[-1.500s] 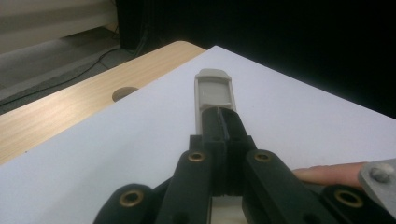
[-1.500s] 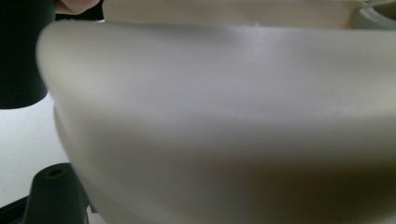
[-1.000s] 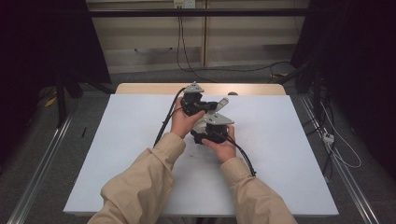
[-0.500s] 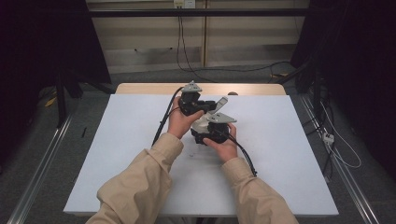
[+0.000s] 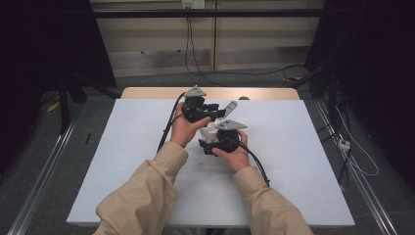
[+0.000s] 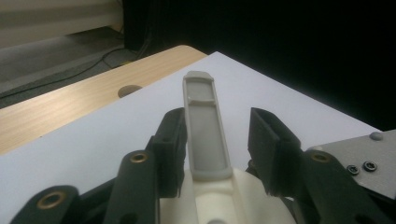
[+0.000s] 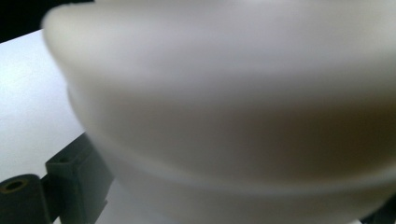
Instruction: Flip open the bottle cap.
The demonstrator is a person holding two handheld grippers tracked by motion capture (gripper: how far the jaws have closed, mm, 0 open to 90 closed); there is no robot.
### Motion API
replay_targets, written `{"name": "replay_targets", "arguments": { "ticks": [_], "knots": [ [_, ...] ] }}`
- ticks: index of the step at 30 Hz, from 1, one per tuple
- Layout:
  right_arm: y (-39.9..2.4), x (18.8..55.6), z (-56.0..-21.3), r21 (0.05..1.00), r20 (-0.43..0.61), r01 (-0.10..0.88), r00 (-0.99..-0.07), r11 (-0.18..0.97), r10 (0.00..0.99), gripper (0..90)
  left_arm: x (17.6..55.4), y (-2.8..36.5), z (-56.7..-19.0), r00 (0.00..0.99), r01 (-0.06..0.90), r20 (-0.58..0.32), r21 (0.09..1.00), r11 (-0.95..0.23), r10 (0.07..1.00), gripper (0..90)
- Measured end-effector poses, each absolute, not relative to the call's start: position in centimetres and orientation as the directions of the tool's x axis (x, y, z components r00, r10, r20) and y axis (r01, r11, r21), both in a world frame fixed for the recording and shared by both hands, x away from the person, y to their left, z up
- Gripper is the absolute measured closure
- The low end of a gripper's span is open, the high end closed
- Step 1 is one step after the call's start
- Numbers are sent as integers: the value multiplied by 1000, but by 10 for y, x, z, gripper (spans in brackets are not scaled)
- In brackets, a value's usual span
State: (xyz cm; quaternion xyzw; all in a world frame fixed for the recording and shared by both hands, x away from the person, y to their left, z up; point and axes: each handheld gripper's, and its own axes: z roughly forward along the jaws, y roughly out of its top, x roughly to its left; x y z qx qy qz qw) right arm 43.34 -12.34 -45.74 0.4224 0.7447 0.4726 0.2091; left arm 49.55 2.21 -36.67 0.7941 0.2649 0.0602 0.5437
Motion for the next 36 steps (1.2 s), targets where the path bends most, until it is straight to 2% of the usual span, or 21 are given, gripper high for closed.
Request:
{"name": "replay_targets", "arguments": {
  "ticks": [4, 17, 36],
  "knots": [
    [-126, 432, -458, 876, 92, 441, -551, 195, 829, 50, 493, 28, -366, 844, 361, -194, 895, -261, 501, 473],
    [-131, 424, -456, 849, 107, 483, -558, 216, 823, 58, 475, 53, -364, 832, 368, -188, 891, -266, 523, 295],
    [-171, 384, -445, 871, 104, 444, -585, 210, 804, 51, 438, 95, -370, 831, 345, -162, 900, -266, 531, 172]
  ]
}}
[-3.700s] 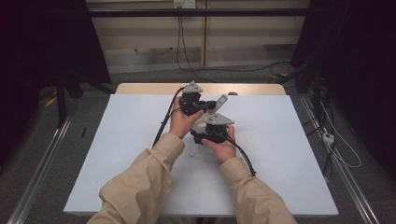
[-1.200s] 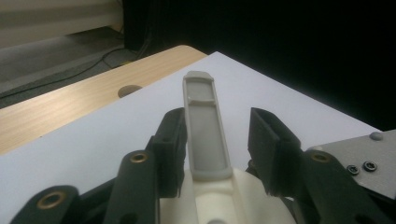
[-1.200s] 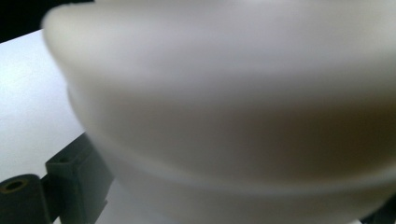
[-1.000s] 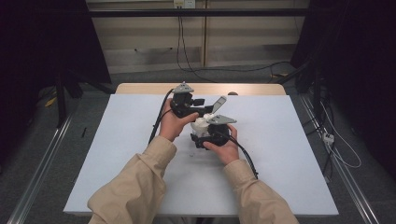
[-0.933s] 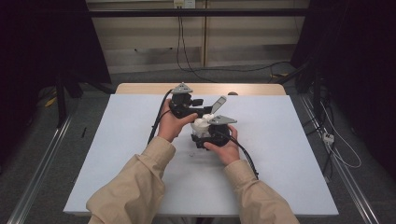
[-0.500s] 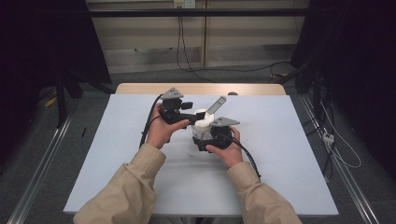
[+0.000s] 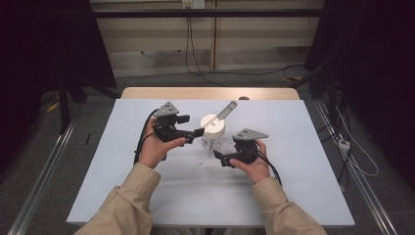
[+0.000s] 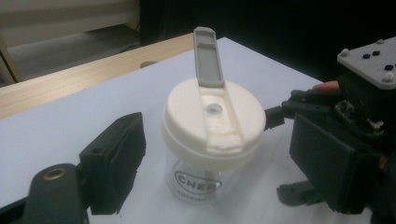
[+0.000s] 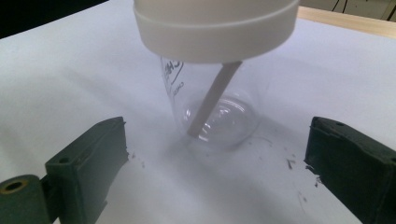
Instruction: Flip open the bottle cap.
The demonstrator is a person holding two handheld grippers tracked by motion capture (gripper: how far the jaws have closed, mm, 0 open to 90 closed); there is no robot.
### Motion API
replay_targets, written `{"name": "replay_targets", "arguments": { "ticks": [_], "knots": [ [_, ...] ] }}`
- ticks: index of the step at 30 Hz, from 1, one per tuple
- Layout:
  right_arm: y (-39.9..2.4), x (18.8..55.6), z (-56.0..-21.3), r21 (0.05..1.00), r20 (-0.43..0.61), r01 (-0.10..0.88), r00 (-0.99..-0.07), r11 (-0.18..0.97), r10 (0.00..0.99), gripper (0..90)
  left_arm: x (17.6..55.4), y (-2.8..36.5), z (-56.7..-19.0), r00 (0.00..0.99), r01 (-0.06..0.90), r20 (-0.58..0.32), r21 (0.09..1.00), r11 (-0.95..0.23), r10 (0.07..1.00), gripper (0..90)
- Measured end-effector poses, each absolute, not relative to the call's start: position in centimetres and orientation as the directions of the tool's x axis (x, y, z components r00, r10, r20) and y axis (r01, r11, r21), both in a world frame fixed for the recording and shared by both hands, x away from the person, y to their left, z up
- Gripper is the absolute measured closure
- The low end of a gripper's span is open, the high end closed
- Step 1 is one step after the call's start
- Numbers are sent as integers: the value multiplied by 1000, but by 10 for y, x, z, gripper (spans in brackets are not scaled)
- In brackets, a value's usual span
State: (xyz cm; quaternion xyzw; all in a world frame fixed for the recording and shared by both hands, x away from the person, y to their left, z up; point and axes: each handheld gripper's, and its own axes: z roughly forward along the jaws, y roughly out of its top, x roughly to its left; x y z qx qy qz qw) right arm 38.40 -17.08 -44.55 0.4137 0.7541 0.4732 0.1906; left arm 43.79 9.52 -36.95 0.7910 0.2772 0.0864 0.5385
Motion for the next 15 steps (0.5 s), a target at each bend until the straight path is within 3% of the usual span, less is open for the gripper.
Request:
{"name": "replay_targets", "arguments": {
  "ticks": [15],
  "knots": [
    [-197, 356, -443, 878, 99, 426, -606, 218, 789, 61, 415, 116, -387, 838, 339, -140, 891, -302, 527, 141]
  ]
}}
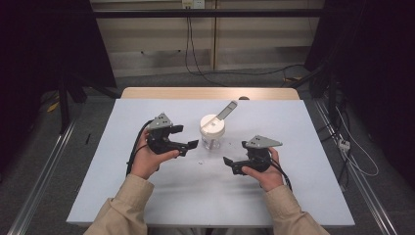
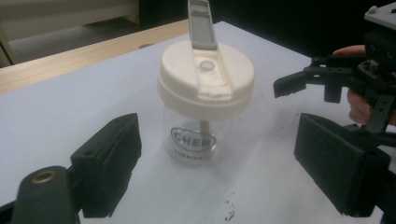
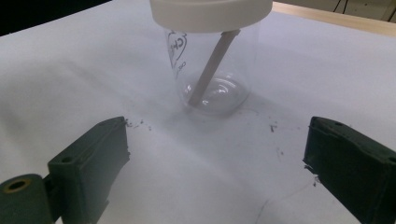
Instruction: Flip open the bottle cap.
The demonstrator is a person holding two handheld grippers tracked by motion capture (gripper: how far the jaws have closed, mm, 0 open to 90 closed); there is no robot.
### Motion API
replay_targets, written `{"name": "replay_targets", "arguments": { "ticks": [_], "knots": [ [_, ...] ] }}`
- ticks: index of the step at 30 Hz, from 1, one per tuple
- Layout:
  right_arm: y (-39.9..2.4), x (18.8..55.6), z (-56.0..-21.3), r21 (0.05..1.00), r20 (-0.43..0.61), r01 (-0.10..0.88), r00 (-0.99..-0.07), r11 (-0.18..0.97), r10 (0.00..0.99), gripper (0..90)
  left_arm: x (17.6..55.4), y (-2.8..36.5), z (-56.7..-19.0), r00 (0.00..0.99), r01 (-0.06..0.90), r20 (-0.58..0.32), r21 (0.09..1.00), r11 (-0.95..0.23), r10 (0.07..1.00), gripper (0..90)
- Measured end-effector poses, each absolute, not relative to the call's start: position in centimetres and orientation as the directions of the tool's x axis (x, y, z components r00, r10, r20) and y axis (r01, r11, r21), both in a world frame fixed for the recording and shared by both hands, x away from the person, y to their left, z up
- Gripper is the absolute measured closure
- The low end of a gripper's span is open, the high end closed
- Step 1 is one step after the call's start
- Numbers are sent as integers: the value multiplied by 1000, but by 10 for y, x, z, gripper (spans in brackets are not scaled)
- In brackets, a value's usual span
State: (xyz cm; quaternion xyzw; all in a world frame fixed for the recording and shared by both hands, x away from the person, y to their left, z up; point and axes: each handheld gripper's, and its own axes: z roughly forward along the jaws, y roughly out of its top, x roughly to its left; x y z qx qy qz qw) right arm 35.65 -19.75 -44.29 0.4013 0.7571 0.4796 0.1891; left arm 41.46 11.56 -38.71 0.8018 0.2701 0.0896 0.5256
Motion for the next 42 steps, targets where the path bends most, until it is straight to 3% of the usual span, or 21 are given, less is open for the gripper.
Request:
{"name": "replay_targets", "arguments": {
  "ticks": [42],
  "knots": [
    [-252, 312, -453, 885, 105, 426, -579, 190, 809, 64, 371, 188, -433, 811, 363, -120, 871, -331, 573, 125]
  ]
}}
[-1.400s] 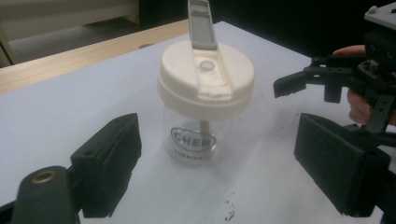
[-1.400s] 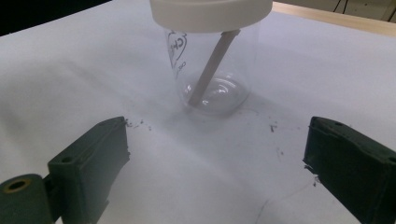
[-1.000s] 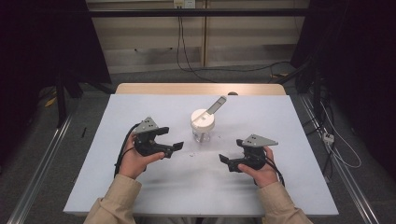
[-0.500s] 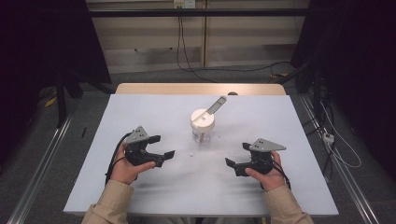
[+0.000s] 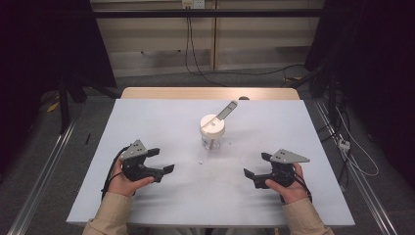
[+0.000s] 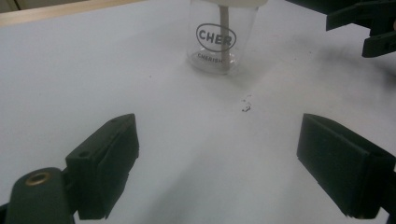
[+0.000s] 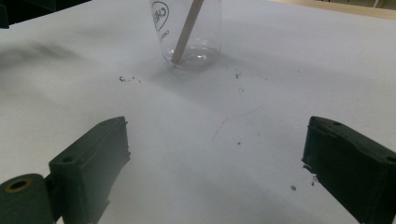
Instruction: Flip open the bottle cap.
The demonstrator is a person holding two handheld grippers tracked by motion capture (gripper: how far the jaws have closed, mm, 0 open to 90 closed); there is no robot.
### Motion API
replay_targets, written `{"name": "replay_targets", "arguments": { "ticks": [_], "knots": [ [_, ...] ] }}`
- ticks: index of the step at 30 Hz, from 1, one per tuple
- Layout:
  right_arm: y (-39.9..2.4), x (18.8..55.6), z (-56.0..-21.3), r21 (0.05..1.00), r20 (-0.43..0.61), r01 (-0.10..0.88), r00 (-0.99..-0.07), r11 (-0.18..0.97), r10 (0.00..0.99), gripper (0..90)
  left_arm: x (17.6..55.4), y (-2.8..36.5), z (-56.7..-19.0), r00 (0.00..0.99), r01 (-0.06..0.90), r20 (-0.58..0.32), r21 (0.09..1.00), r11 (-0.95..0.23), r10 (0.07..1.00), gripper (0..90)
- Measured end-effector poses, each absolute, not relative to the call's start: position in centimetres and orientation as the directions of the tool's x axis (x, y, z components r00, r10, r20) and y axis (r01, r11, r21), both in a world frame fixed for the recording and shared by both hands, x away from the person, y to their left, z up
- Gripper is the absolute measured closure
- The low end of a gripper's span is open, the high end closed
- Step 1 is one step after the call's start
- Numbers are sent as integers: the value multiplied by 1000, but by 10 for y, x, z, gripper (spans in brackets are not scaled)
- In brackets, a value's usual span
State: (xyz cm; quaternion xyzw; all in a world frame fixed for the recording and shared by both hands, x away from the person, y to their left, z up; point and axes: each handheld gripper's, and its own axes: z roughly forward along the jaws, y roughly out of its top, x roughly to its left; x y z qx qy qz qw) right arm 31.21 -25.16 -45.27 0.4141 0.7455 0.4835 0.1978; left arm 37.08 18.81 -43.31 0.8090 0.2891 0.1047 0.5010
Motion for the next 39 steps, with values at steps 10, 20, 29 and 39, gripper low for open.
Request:
{"name": "replay_targets", "arguments": {
  "ticks": [10, 20, 29, 39],
  "knots": [
    [-264, 305, -453, 887, 106, 425, -564, 178, 819, 64, 363, 202, -435, 800, 370, -133, 876, -308, 586, 113],
    [-272, 297, -453, 889, 102, 424, -555, 175, 826, 64, 356, 213, -438, 790, 374, -125, 875, -309, 600, 99],
    [-281, 294, -454, 890, 98, 423, -544, 172, 833, 65, 354, 219, -440, 785, 374, -116, 872, -317, 608, 90],
    [-285, 290, -454, 887, 98, 429, -538, 172, 838, 65, 351, 225, -440, 781, 377, -125, 876, -302, 612, 90]
  ]
}}
